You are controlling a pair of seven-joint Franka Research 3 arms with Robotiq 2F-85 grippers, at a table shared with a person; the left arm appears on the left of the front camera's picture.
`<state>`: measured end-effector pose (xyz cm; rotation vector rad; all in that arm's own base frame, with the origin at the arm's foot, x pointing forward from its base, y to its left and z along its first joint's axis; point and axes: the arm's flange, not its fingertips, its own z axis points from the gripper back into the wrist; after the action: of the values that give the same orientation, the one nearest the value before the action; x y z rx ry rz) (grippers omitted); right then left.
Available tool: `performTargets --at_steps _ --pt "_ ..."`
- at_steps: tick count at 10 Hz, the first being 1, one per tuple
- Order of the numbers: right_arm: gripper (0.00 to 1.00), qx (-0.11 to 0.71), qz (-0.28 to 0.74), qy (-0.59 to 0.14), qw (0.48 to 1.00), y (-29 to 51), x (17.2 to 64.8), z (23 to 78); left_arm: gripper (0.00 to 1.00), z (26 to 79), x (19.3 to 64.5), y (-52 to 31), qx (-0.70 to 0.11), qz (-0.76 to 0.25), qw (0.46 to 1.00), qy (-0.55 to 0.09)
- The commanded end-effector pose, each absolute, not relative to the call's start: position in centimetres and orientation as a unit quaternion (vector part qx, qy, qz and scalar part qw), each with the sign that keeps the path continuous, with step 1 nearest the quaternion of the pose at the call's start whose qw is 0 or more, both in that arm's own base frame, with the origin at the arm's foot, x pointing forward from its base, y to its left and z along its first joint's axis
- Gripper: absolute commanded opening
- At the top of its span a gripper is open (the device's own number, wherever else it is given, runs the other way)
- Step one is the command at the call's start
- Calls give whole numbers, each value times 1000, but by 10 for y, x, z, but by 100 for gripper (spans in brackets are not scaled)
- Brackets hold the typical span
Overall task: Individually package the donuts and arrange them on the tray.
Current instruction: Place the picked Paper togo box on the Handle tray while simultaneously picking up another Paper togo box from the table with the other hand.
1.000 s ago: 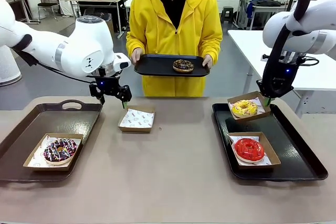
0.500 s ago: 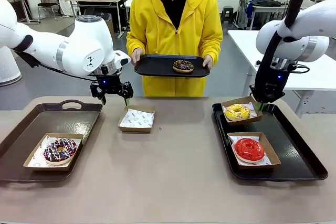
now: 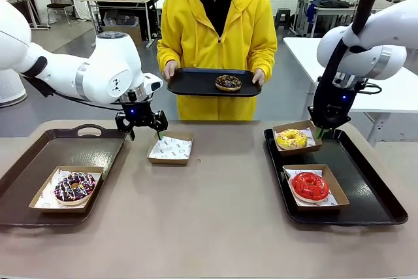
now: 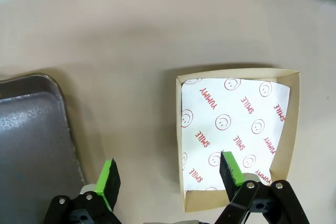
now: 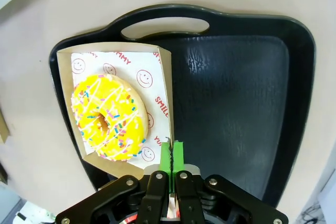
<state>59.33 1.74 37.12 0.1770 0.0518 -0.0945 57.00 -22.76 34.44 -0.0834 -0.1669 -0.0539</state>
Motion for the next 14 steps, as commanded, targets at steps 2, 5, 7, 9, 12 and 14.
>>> performTargets --at_steps 2,5,7,9,12,14 --pt "1 87 -51 30 994 22 600 366 99 338 575 -224 -56 -36 994 -82" --pt "1 54 -57 34 996 23 598 363 95 334 575 -225 -58 -43 994 -77" --pt "1 48 -60 41 996 23 597 361 87 333 575 -225 -63 -47 994 -75" --pt "1 32 -62 43 997 23 597 359 29 330 576 -226 -67 -51 994 -75" --pt "83 22 -60 54 997 23 596 357 0 325 577 -227 -67 -54 994 -68" --pt "100 23 -59 58 996 23 595 356 0 321 576 -227 -68 -54 994 -64"
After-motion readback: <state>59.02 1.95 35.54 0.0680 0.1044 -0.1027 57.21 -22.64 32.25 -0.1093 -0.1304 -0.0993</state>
